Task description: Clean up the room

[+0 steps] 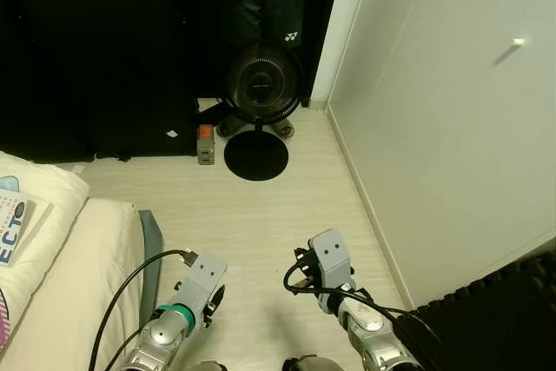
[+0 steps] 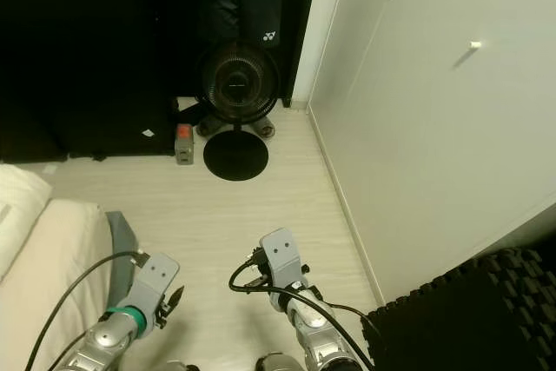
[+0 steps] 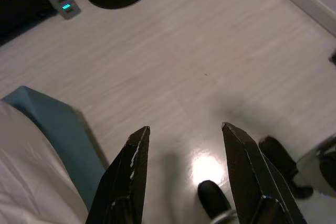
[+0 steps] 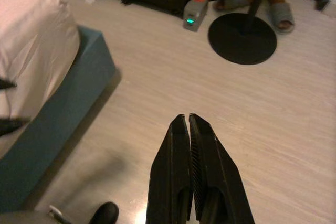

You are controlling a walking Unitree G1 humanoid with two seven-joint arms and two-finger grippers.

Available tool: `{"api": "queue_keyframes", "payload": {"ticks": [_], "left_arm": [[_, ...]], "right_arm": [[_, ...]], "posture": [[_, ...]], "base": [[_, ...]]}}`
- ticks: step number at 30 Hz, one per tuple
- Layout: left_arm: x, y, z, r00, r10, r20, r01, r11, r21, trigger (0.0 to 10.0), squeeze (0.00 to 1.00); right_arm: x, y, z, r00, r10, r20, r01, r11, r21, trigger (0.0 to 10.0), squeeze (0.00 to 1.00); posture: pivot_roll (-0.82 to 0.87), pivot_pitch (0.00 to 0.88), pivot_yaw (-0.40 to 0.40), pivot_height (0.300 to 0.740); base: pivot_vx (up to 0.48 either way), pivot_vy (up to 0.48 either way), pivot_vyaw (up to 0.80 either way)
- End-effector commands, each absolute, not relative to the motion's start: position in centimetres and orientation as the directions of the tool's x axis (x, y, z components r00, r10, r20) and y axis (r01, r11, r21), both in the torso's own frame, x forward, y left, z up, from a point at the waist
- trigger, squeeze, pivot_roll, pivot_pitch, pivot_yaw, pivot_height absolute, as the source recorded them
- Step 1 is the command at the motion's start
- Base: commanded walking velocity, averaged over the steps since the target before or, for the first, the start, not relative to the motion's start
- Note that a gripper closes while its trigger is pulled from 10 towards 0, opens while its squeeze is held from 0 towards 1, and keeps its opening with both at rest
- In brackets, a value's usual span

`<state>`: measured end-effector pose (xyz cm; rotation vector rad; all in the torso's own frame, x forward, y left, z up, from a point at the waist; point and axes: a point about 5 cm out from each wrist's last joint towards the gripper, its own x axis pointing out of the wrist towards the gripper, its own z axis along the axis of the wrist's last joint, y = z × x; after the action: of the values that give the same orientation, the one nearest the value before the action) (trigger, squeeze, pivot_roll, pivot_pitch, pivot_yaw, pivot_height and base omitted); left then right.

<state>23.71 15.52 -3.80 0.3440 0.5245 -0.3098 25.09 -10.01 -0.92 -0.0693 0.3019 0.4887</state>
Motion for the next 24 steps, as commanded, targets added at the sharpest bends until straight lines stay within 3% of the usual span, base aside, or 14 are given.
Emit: {"api": "queue_keyframes", "payload": {"ticks": [1, 24], "left_arm": [[23.30, 15.51, -4.09, 0.814, -0.201, -0.545, 0.376, 0.898, 0.231, 10.0, 0.00], [23.50, 15.24, -4.00, 0.814, -0.210, -0.542, 0.384, 0.894, 0.230, 10.0, 0.00]], "right_arm": [[24.90, -10.14, -1.14, 0.835, 0.452, -0.313, -0.474, 0.881, 0.008, 10.0, 0.00], [24.71, -10.04, -1.18, 0.830, 0.465, -0.309, -0.482, 0.876, 0.024, 10.0, 0.00]], "posture": [[-0.06, 0.000, -0.037, 0.740], [-0.06, 0.003, -0.035, 0.740]], "base": [[0.000, 0.000, 0.80], [0.000, 0.000, 0.80]]}}
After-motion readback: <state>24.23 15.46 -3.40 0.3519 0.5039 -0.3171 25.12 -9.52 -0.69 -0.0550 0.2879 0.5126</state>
